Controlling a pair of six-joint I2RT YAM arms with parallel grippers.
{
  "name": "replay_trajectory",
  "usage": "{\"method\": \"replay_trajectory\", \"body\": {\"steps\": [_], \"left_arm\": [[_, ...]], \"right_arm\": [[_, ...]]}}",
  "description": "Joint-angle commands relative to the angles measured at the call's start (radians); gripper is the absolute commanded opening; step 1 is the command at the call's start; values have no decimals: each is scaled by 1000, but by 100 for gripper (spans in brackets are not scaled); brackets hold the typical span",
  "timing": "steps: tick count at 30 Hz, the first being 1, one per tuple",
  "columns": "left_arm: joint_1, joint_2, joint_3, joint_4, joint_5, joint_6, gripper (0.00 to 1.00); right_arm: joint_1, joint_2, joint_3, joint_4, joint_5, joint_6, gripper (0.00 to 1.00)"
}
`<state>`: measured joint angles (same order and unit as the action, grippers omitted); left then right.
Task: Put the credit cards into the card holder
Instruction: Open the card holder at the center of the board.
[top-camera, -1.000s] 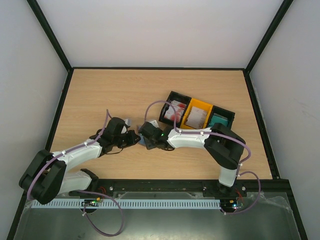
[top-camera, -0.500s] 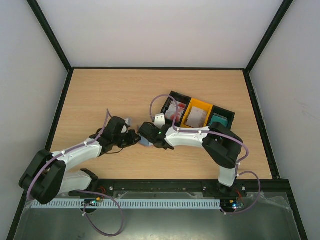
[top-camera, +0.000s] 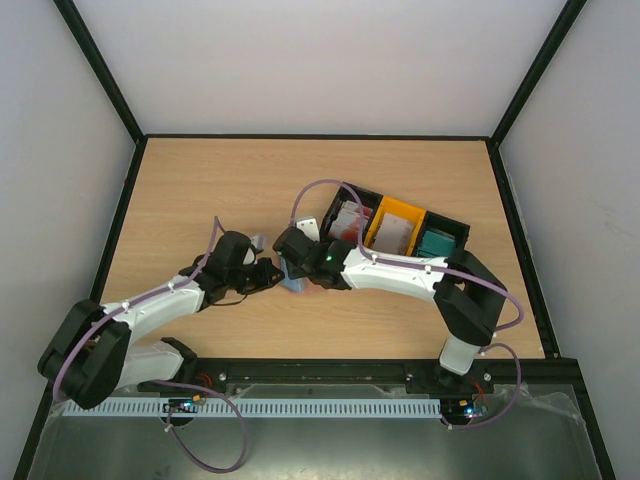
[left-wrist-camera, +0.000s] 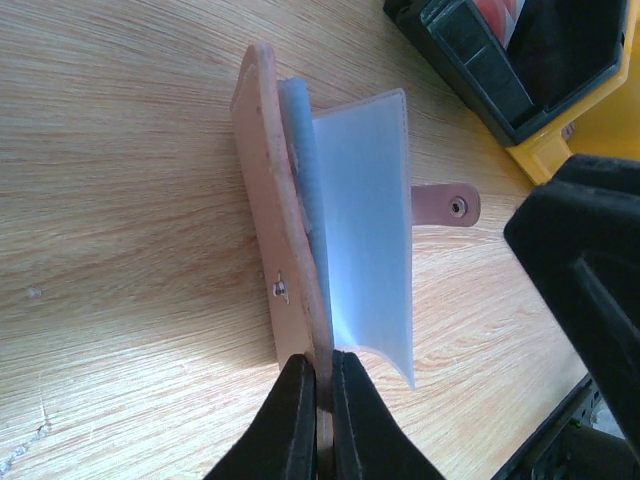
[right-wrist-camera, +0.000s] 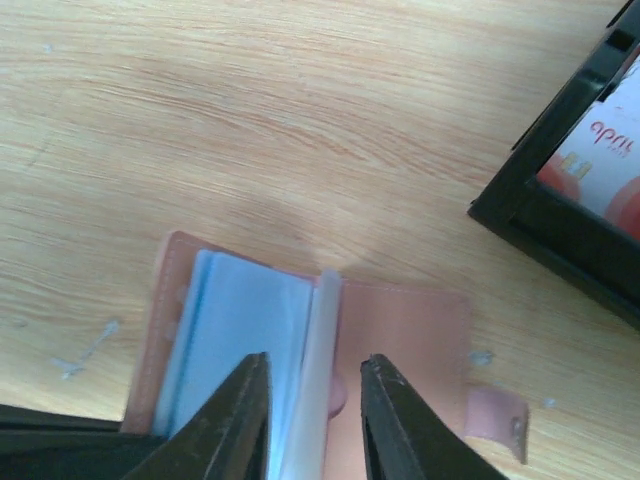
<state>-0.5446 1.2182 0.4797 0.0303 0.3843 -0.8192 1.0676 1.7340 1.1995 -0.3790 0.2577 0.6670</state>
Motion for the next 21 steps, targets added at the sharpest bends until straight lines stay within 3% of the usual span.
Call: {"method": "replay_trajectory", "body": {"steps": [1, 4, 8, 16, 21], "left_arm": [[-2, -22, 34, -12, 18, 2, 3], [-1, -19, 39, -12, 19, 2, 3], [-1, -19, 36, -15, 18, 4, 3], [-1, -16, 28, -19, 8, 9, 2], [-1, -11, 11, -21, -13, 7, 3]], "right_arm": [[5, -27, 16, 16, -81, -5, 21], [5, 8, 20, 22, -123, 6, 11], [6, 60, 15, 42, -162, 22, 8], [2, 143, 19, 37, -113, 46, 8], [2, 187, 32, -34, 3, 86, 16]]}}
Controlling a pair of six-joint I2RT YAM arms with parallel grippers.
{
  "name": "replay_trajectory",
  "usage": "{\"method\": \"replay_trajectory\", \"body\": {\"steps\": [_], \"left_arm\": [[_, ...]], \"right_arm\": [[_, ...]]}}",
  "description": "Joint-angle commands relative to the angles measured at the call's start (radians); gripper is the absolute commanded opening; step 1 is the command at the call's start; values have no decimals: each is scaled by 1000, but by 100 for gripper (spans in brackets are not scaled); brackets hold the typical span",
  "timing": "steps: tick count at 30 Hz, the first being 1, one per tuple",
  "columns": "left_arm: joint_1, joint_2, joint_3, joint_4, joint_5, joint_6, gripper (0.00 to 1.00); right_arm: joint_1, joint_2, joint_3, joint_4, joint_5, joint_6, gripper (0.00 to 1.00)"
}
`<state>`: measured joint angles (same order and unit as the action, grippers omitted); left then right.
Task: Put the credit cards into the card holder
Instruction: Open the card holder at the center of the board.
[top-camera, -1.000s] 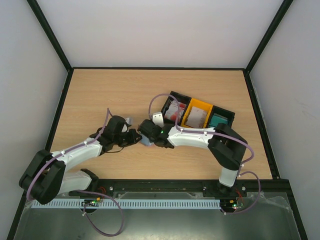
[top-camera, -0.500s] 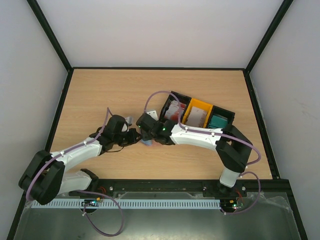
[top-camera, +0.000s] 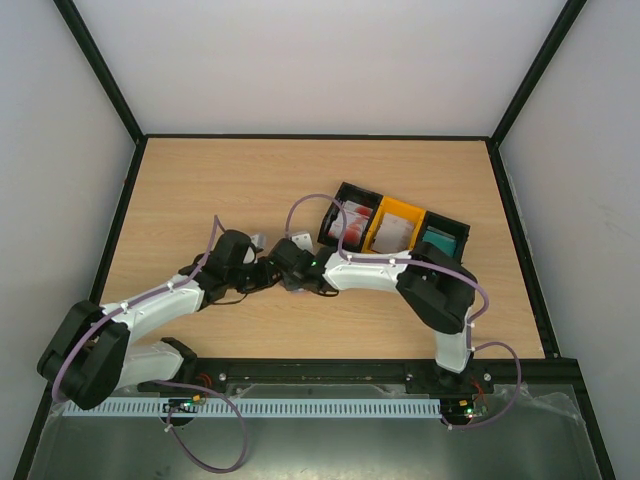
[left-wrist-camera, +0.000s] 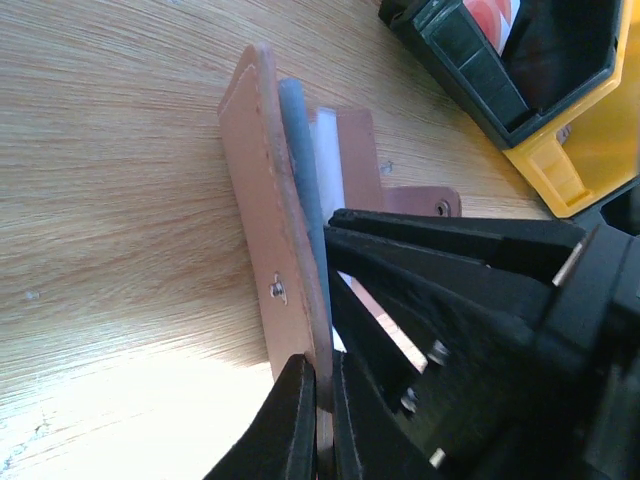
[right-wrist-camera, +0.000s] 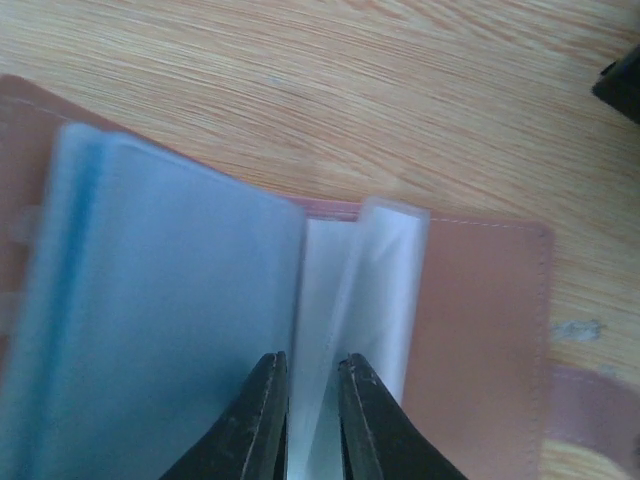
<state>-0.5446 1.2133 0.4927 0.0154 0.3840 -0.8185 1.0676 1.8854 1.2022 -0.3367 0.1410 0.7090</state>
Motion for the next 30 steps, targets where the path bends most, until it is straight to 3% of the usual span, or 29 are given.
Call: {"method": "replay_trajectory", "body": {"steps": [1, 6, 9, 11, 15, 17, 26, 30], "left_arm": [[-2, -5, -5, -6, -15, 4, 3], [-2, 1, -13, -15, -33, 4, 3], [-2, -5, -13, -40, -57, 5, 9], [-2, -18, -15, -63, -82, 4, 19], [0, -43, -9, -141, -187, 5, 46], [0, -51, 1, -178, -232, 13, 52], [2, -89, 80, -225, -272, 35, 56], [2, -93, 77, -157, -200, 41, 54]], "right_arm": [[2, 41, 34, -92, 149, 49, 18], [2, 54, 42, -120, 245, 49, 28], [2, 72, 51, -134, 277, 44, 32], [2, 82, 50, -136, 279, 40, 32], [2, 79, 33, -118, 258, 38, 32], [1, 61, 16, -96, 235, 41, 32], [-38, -35, -72, -28, 138, 84, 30], [-63, -99, -140, 34, 80, 89, 29]]}}
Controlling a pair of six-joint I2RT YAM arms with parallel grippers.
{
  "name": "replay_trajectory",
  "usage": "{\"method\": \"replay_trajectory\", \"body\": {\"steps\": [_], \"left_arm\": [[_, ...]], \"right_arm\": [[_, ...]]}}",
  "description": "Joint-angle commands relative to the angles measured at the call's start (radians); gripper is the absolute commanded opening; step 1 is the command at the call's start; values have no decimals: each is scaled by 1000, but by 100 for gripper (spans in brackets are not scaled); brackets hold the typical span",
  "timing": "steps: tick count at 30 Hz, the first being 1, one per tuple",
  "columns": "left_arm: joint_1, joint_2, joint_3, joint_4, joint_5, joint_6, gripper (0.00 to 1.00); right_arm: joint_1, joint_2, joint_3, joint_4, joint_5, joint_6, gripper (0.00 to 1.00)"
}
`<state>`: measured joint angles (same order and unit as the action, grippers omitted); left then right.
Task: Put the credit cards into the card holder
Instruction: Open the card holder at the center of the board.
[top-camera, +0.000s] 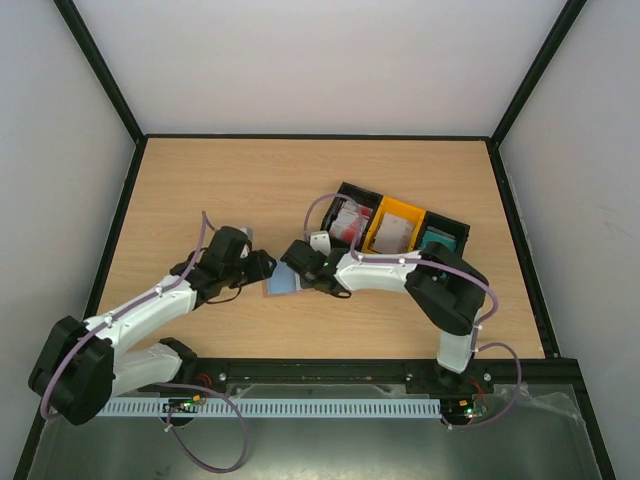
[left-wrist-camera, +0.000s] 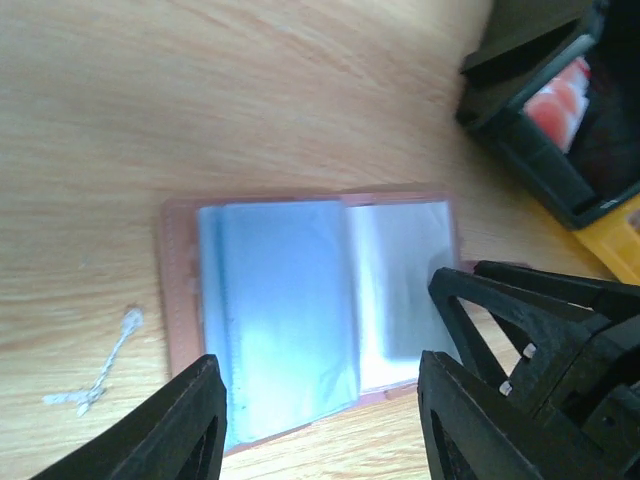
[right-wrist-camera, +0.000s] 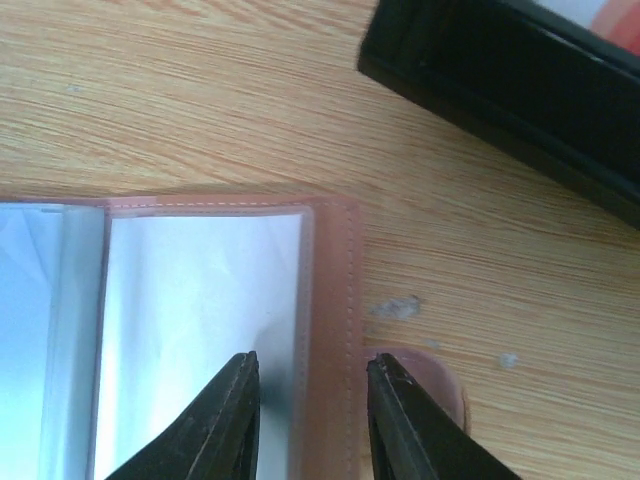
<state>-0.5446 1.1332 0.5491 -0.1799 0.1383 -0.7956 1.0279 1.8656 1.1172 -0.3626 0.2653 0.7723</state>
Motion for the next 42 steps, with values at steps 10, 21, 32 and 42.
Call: {"method": "replay_trajectory", "body": {"steps": [10, 21, 32, 42], "left_arm": [[-160, 210, 63, 204, 7, -49, 49], [-318, 394, 128, 118, -344, -154, 51], [-378, 467, 173, -8, -383, -111, 58], [-461, 601, 208, -123, -496, -98, 54]], "right_arm": [[-72, -138, -160, 155, -217, 8, 7], [-113, -199, -334, 336, -387, 70, 3], [-139, -292, -395, 431, -431, 73, 13], [-327, -496, -346, 293, -427, -15, 23]]}}
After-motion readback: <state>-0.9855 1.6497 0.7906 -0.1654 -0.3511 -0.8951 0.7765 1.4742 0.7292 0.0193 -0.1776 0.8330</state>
